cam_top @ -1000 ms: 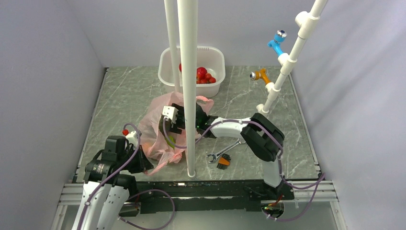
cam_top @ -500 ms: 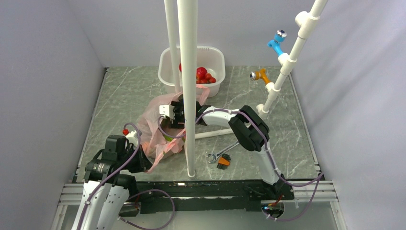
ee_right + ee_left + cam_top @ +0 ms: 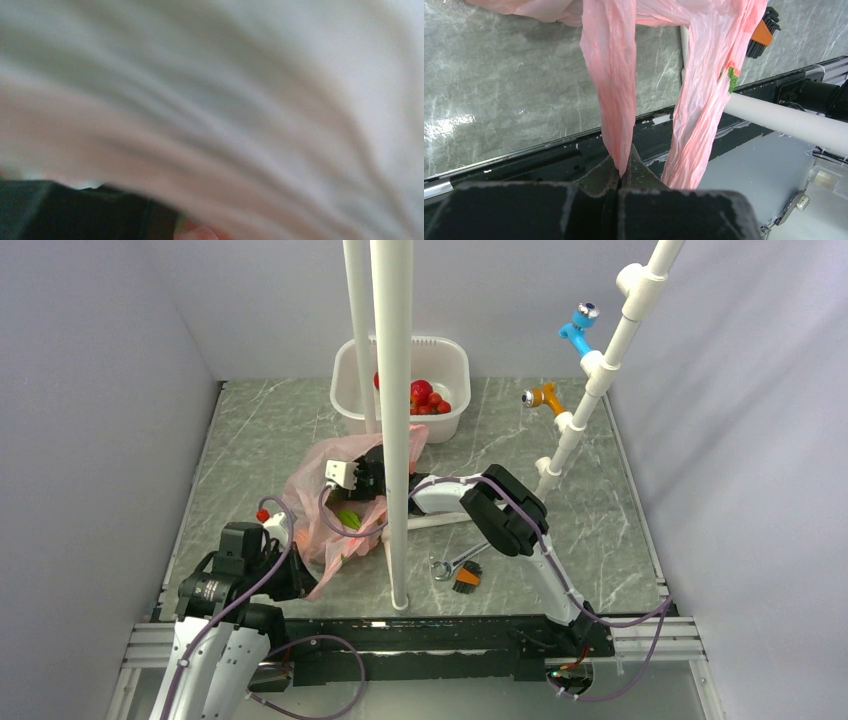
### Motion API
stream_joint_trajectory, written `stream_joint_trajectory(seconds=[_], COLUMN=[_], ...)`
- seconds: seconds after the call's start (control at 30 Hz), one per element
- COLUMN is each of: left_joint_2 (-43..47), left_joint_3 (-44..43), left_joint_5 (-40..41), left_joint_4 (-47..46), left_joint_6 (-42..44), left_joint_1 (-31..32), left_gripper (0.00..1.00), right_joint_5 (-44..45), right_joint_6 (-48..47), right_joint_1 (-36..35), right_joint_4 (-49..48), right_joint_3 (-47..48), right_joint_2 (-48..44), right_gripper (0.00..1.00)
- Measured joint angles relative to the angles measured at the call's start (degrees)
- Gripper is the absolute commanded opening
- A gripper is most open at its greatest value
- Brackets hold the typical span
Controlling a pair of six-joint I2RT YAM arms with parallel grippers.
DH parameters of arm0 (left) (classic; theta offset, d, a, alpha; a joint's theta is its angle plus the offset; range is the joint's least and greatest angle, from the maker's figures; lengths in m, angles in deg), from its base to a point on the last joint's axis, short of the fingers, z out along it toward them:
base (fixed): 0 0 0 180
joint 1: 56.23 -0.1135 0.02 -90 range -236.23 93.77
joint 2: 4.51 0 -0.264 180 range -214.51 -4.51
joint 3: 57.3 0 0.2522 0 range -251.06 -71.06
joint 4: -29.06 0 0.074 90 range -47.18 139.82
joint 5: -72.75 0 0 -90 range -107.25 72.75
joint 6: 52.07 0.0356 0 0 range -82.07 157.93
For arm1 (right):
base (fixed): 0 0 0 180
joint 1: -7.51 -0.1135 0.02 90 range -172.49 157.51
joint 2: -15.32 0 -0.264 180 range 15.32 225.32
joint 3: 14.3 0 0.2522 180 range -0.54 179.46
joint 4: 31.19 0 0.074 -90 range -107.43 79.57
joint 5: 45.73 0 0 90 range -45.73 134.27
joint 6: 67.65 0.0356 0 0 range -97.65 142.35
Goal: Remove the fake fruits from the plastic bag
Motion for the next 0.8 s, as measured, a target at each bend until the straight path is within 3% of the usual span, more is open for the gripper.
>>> stream_joint_trajectory(seconds=[0.2, 0.33, 0.5, 0.7, 0.8], left_joint_2=[-0.02, -0.02, 0.0, 0.0, 0.0], left_joint_3=[0.17, 0.17, 0.17, 0.17, 0.17], left_joint_5=[-0.02, -0.04, -0.04, -0.15, -0.37], left_joint_4=[-0.15, -0.24, -0.26, -0.26, -0.26], left_joint_6=[0.02, 0.02, 0.02, 0.02, 0.02], left_joint_1=[0.0, 0.0, 0.0, 0.0, 0.0], left_gripper=[0.0, 0.0, 0.0, 0.0, 0.0], right_joint_5=[-0.85, -2.23, -5.35, -9.77, -12.59], right_joint_6=[2.49, 4.81, 9.29, 17.07, 20.81], right_joint_1=[-0.02, 0.04, 0.48, 2.14, 2.64], right_joint_4=[0.44, 0.96, 1.68, 1.31, 1.29], right_joint_3=[1.44, 1.95, 1.99, 1.84, 1.79], right_joint_2=[1.09, 1.05, -0.7, -6.03, -7.89], right_gripper=[0.3, 0.13, 0.0, 0.02, 0.23])
